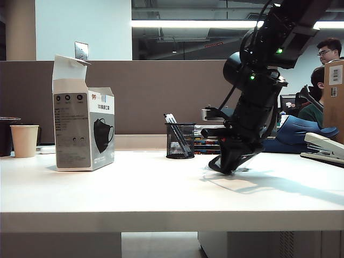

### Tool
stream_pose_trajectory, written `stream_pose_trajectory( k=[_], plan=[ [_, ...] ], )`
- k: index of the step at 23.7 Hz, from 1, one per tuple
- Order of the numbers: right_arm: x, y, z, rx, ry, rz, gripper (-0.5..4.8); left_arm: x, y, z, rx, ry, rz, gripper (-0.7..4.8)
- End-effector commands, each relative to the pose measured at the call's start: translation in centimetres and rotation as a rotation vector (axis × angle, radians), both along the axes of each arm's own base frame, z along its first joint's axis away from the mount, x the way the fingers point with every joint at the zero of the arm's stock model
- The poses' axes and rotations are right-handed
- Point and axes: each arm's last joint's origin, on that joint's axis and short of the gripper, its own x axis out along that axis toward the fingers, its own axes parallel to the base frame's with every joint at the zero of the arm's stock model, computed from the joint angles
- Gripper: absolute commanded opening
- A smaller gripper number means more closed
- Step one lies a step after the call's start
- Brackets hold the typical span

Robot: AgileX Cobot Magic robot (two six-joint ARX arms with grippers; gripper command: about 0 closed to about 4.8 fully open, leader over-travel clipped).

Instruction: Put the mask into the mask box.

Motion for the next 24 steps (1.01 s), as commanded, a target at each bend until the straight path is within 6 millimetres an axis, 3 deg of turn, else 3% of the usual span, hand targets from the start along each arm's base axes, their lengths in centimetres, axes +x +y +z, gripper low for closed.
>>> stream_pose_trajectory(
  k=[1,3,9,14,19,23,24],
  plan=[
    [0.2,0.6,0.7,0.093,0.058,0.066,0.16,-0.2,0.1,1.2,-0.008,-0.049,0.06,1.3],
    [1.0,1.1,2.4,0.146,0.022,0.094,-0.03,-0.4,0.2,1.9,-0.015,-0.07,0.098,1.98],
    [2.5,2.0,7.5,0.269,-0.056,0.17,-0.02,-1.0,0.3,4.1,0.022,-0.138,0.155,1.98],
    [2.7,2.4,9.2,0.357,-0.06,0.239,-0.03,-0.4,0.5,5.2,0.072,-0.126,0.198,1.98],
    [2.3,3.5,10.8,0.457,-0.037,0.341,-0.02,2.7,0.6,7.8,0.166,-0.052,0.205,2.01],
    [2.0,3.9,11.0,0.511,-0.021,0.394,-0.02,5.6,0.8,9.7,0.167,-0.027,0.202,2.53],
    [1.8,4.2,11.0,0.52,-0.012,0.408,-0.02,7.1,0.9,10.5,0.169,0.004,0.199,2.56]
  ],
)
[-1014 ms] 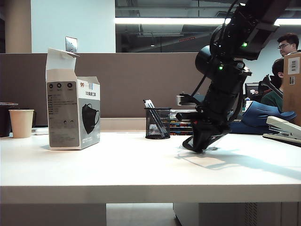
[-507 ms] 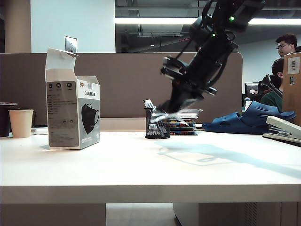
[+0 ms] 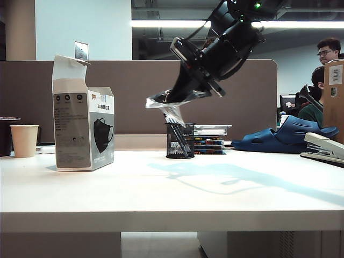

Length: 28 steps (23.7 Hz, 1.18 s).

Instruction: Put the mask into the mask box.

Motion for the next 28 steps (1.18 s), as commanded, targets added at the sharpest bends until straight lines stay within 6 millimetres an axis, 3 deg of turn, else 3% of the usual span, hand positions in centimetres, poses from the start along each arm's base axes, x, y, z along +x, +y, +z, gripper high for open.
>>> stream_pose_trajectory(
  k=[1,7,11,14,16,28],
  plan=[
    [-0.3,0.4,0.7,0.051,-0.004,0.051,-0.02,3.1,0.1,2.0,0.006,0.023,-0.01,2.56],
    [-0.5,0.6,1.0,0.074,0.026,0.045,-0.02,9.1,0.3,3.9,0.042,0.065,-0.067,2.56],
    [-0.6,0.5,1.4,0.084,0.021,0.039,-0.02,11.4,0.3,4.0,0.055,0.094,-0.106,2.57],
    [-0.7,0.5,1.7,0.087,0.011,0.038,-0.02,12.6,0.2,3.7,0.087,0.109,-0.117,2.59],
    [-0.7,0.5,1.9,0.089,0.008,0.038,-0.03,13.7,-0.1,3.3,0.086,0.131,-0.132,3.16],
    [-1.1,1.1,2.0,0.13,0.067,0.056,-0.03,17.5,-0.4,1.2,0.121,0.179,-0.119,3.08]
  ],
)
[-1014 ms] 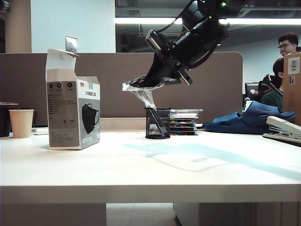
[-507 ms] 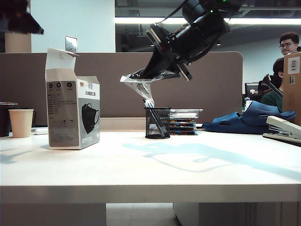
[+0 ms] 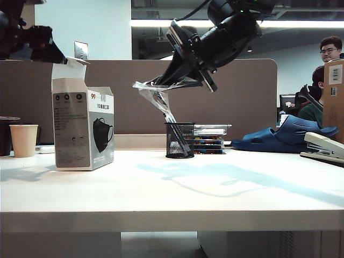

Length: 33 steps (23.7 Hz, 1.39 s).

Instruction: Put the mask into the mask box.

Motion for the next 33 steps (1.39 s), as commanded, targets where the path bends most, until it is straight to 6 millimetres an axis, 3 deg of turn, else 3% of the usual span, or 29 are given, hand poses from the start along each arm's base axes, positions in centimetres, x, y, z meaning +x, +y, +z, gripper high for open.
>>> stream_pose_trajectory(
  k=[1,3,5,13,16,27,33],
  plan=[
    [-0.3,0.4,0.7,0.022,-0.013,0.018,-0.02,0.7,0.0,-0.1,0.005,-0.032,0.003,3.08],
    [-0.6,0.9,0.7,0.035,-0.007,0.044,-0.02,1.2,0.1,-0.5,0.007,-0.042,0.024,2.93],
    [-0.9,1.4,1.0,0.049,0.003,0.063,-0.03,1.7,0.1,-0.8,0.006,-0.057,0.023,2.36],
    [-1.3,3.1,4.1,0.083,-0.079,0.081,-0.03,2.3,0.1,-1.1,0.004,-0.083,0.022,0.9],
    [-1.5,3.7,5.0,0.108,-0.073,0.076,-0.03,2.3,0.0,-1.0,0.002,-0.102,-0.001,-0.1],
    [-2.1,3.9,4.7,0.122,0.055,0.098,-0.03,1.9,-0.7,-0.9,-0.07,-0.083,-0.29,-0.07],
    [-2.4,3.9,4.6,0.172,0.242,0.092,-0.03,1.6,-1.0,-0.8,-0.08,-0.08,-0.428,-0.07]
  ],
)
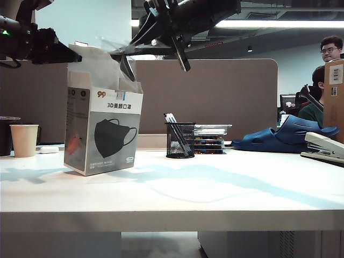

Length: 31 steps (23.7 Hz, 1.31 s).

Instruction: Put the mask into the mask box.

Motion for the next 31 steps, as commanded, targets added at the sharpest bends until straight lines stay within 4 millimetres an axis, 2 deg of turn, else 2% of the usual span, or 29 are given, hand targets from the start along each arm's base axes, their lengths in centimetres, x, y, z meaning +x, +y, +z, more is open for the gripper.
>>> stream_pose_trajectory(
  k=[1,9,16,20,24,31],
  plan=[
    [-0.3,0.1,0.6,0.042,0.117,0.003,-0.03,-0.2,-0.2,0.3,-0.008,-0.012,-0.093,-0.07],
    [-0.4,0.2,1.1,0.11,0.318,0.009,-0.03,-0.6,-0.5,0.3,-0.013,-0.015,-0.281,-0.07],
    [0.3,0.5,2.0,0.178,0.278,-0.007,-0.03,-0.7,-0.5,0.4,-0.011,-0.03,-0.298,-0.07],
    [0.6,0.6,1.1,0.152,0.307,-0.03,-0.03,-0.7,-0.6,0.7,-0.022,-0.042,-0.319,-0.07],
    [0.9,0.9,-0.7,0.112,0.392,-0.029,-0.03,-0.7,-0.6,1.1,-0.067,-0.022,-0.318,-0.07],
    [1.1,1.1,-1.7,0.111,0.484,-0.004,-0.03,-0.7,-0.6,1.2,-0.066,-0.029,-0.32,-0.07]
  ],
)
